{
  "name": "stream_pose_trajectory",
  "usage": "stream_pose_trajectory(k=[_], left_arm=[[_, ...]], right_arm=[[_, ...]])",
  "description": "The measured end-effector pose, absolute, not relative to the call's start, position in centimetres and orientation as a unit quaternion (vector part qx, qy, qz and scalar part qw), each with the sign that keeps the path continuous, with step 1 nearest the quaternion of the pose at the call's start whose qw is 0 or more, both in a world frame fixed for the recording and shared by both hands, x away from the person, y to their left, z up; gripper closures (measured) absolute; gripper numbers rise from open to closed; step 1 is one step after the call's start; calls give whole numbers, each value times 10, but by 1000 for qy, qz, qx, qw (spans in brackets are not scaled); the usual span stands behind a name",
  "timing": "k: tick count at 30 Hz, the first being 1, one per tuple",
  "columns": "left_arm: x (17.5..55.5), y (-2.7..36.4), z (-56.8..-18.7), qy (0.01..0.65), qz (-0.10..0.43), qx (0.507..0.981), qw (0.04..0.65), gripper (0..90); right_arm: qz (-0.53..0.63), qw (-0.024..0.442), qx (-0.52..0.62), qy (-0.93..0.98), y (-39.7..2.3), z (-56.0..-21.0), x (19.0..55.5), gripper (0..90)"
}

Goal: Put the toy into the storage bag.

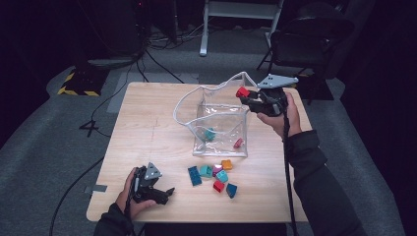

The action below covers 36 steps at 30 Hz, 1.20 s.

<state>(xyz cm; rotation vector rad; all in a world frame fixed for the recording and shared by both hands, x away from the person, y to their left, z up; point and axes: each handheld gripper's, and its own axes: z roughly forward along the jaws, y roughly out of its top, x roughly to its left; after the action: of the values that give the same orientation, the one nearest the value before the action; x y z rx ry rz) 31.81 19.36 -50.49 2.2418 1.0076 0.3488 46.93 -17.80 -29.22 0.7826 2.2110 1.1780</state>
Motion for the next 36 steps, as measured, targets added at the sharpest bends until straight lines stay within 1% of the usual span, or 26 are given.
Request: stream_pose_trajectory(k=[7, 11, 12, 13, 15, 21, 24, 25, 26, 27, 28, 29, 30, 32, 36], left_arm=[[318, 194, -505, 384, 133, 854, 324, 3], [318, 193, -505, 386, 133, 853, 325, 3], [318, 193, -505, 386, 133, 853, 325, 3], [318, 193, -505, 384, 134, 854, 324, 3], [318, 193, -505, 384, 134, 854, 324, 3], [318, 193, -505, 385, 133, 853, 325, 3], [318, 193, -505, 386, 133, 853, 325, 3], [318, 193, -505, 386, 133, 853, 325, 3], [318, 193, -505, 385, 134, 854, 324, 3], [318, 194, -505, 384, 134, 854, 324, 3], [318, 194, -505, 384, 134, 854, 324, 3], [318, 193, -505, 385, 134, 854, 324, 3], [318, 193, -505, 386, 133, 853, 325, 3], [318, 193, -505, 386, 133, 853, 325, 3], [318, 194, -505, 384, 134, 854, 324, 3]], right_arm=[[424, 250, 306, 815, -178, -298, 477, 668], [424, 250, 316, 811, -180, -300, 479, 639], [425, 249, 317, 810, -180, -301, 479, 623], [423, 251, 319, 810, -180, -302, 479, 586], [425, 250, 319, 810, -180, -302, 479, 583], [435, 246, 312, 808, -181, -303, 474, 523], [436, 248, 310, 808, -182, -303, 471, 476], [439, 249, 309, 806, -184, -302, 468, 444], [439, 249, 309, 806, -184, -302, 468, 444], [446, 251, 308, 802, -186, -302, 465, 411], [446, 251, 308, 802, -186, -302, 465, 411], [450, 250, 306, 801, -187, -302, 463, 388], [451, 259, 307, 797, -189, -302, 459, 325], [450, 263, 310, 795, -190, -302, 457, 316], [462, 262, 300, 792, -197, -300, 444, 256]])
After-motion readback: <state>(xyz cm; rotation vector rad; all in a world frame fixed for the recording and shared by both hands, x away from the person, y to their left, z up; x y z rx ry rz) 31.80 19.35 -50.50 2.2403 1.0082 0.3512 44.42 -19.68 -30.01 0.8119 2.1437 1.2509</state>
